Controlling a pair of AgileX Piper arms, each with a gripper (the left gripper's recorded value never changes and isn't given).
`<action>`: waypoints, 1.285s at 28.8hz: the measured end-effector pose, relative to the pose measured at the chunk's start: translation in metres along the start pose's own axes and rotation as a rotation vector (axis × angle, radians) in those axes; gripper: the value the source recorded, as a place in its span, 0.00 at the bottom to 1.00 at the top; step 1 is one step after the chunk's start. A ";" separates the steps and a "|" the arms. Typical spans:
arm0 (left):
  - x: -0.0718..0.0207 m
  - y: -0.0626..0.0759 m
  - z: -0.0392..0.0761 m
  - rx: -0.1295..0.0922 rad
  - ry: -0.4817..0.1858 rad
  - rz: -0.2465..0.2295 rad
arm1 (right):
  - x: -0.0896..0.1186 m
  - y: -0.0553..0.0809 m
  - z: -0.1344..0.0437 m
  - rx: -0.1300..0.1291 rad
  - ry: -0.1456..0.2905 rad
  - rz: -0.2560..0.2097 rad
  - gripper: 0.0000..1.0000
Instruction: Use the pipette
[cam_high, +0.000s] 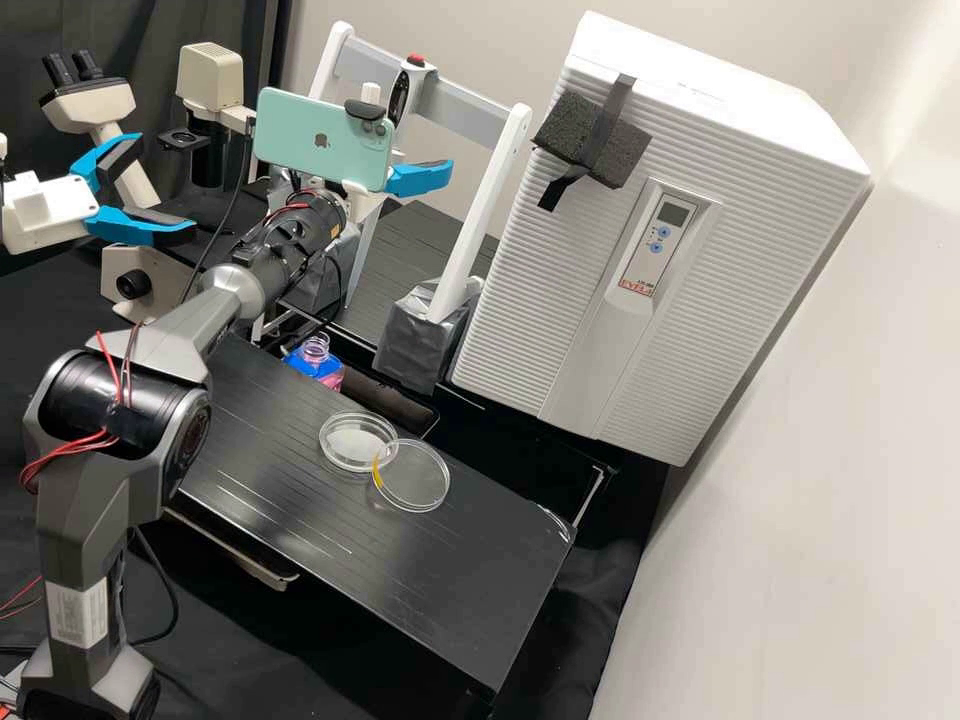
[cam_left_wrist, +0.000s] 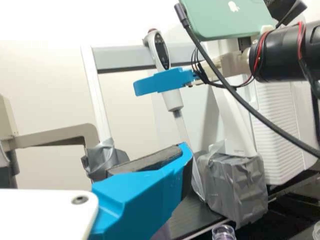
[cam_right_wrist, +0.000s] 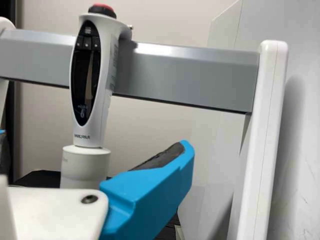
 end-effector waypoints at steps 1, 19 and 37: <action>0.0002 -0.001 0.000 0.000 0.000 -0.002 | 0.000 0.000 0.000 0.000 0.000 -0.002 0.00; 0.0005 -0.002 0.000 0.000 0.000 -0.006 | 0.002 -0.004 0.003 0.003 -0.009 -0.011 0.00; 0.0006 -0.002 0.000 0.000 0.001 -0.007 | 0.001 -0.008 0.006 0.001 -0.018 -0.022 0.00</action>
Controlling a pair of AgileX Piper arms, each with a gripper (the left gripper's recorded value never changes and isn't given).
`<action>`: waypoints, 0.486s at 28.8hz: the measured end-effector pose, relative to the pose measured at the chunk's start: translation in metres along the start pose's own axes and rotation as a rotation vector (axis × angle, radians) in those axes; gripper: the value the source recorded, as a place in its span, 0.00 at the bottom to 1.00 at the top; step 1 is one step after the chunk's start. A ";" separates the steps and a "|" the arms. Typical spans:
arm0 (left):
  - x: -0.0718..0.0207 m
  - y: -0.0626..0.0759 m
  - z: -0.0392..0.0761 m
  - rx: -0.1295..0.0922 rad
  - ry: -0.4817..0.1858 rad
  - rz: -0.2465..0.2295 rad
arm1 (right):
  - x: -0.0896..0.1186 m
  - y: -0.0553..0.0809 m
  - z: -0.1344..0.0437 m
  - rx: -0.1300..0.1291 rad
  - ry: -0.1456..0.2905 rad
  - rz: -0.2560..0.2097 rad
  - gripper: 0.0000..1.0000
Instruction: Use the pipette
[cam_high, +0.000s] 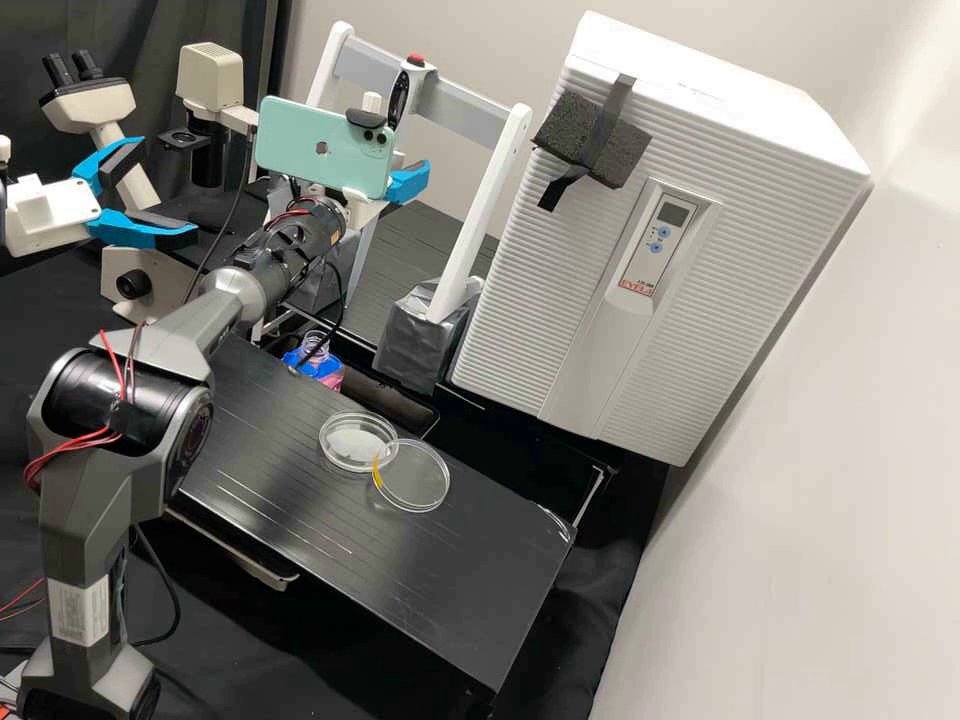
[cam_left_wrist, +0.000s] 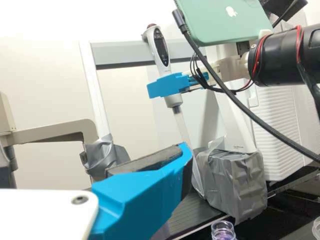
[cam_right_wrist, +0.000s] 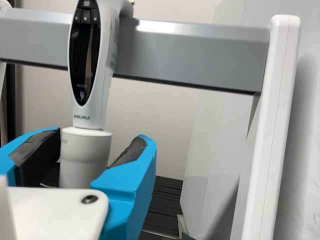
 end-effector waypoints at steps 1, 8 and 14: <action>0.0000 0.000 0.000 0.000 0.000 0.000 | 0.000 0.000 0.000 0.000 0.000 0.000 0.00; 0.0000 0.000 0.000 -0.003 0.005 0.000 | 0.000 -0.001 0.001 0.000 -0.001 -0.002 0.00; 0.0000 0.000 0.000 -0.003 0.005 0.000 | 0.000 -0.001 0.001 0.000 -0.001 -0.002 0.00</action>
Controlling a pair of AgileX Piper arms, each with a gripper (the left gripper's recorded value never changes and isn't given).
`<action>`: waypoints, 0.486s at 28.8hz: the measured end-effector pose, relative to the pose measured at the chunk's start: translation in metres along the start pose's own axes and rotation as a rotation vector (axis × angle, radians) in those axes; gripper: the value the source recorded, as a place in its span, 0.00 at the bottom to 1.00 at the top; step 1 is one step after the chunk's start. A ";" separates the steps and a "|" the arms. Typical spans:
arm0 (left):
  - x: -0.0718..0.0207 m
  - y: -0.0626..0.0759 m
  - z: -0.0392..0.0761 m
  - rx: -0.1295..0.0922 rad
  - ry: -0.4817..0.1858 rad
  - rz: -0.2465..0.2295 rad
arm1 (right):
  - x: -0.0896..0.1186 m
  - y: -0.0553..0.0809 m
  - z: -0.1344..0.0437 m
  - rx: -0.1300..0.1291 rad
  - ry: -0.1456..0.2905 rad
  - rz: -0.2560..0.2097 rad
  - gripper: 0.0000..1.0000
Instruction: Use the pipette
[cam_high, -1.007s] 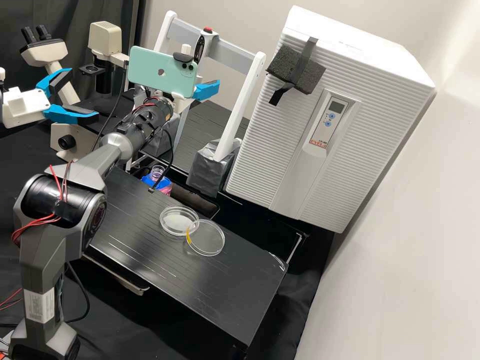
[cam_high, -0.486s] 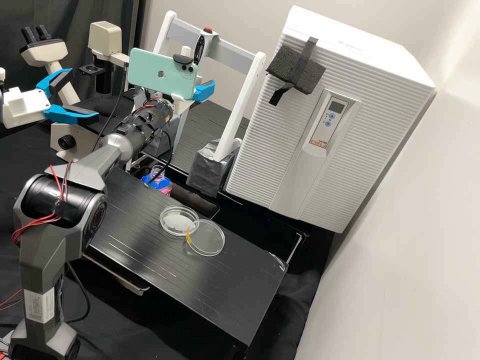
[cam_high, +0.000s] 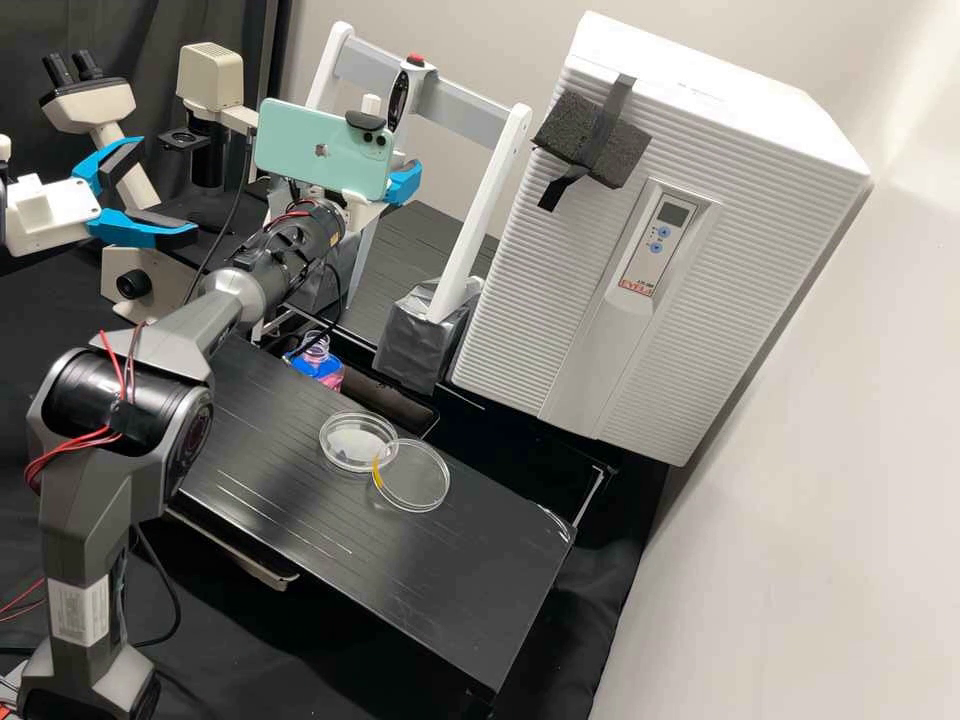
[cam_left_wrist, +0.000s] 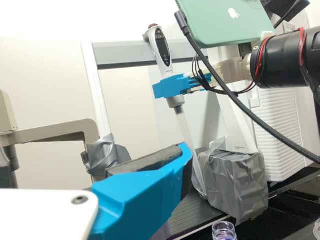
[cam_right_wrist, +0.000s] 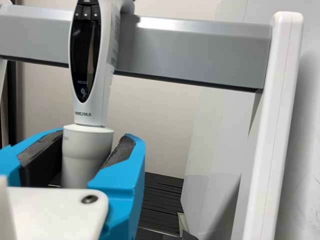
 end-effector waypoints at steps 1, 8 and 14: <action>0.0000 0.000 0.000 0.000 0.000 0.000 | 0.000 0.000 0.000 0.000 0.000 0.000 0.00; 0.0000 0.000 0.000 0.000 0.000 0.000 | 0.000 0.000 0.000 0.011 -0.004 0.001 0.00; 0.0000 0.000 0.000 0.000 0.000 0.000 | 0.000 0.000 0.000 0.014 -0.005 0.001 0.00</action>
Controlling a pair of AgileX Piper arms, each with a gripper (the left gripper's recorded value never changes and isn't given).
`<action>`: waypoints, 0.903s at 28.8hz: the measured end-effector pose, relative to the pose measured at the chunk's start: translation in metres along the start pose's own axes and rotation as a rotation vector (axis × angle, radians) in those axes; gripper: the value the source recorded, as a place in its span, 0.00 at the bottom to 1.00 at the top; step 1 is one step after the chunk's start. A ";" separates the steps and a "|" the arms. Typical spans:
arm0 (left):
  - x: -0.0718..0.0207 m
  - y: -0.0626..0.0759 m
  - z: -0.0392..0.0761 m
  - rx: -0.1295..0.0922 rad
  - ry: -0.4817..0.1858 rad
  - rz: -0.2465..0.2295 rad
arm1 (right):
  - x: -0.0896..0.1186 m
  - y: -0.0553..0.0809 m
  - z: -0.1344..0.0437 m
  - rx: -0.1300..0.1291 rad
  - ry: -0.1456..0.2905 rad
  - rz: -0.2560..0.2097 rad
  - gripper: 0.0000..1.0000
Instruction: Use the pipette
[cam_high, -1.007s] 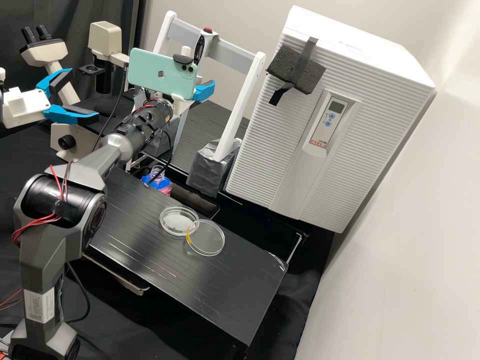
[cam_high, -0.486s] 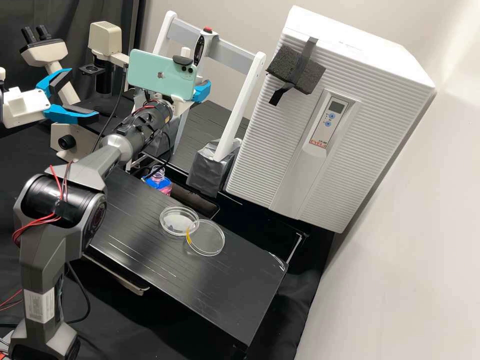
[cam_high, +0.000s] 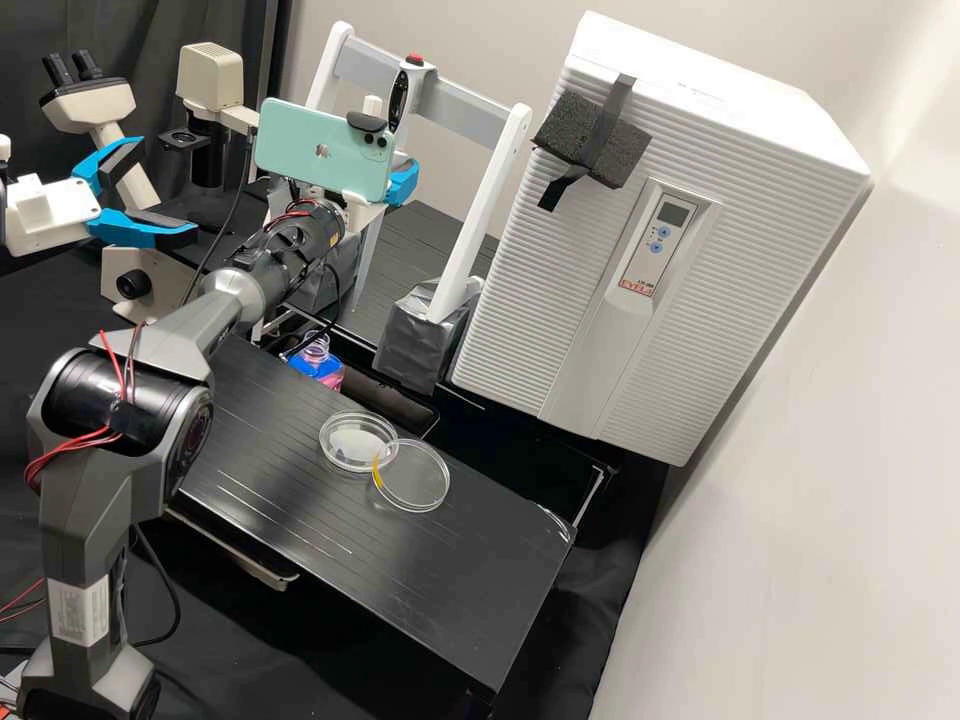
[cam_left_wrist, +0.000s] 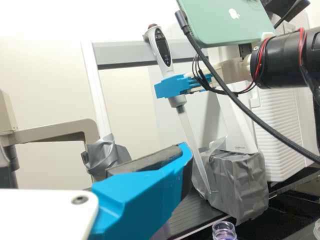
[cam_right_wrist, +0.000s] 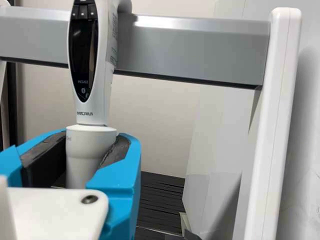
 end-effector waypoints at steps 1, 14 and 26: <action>0.0000 0.000 0.000 0.000 0.000 0.000 | 0.000 0.000 0.000 0.000 0.000 0.000 0.00; 0.0000 0.000 0.000 0.000 0.000 0.000 | -0.009 0.007 -0.013 0.028 0.026 -0.006 0.00; 0.0002 -0.001 -0.004 -0.068 -0.005 -0.006 | -0.013 0.011 -0.016 0.025 0.033 0.011 0.00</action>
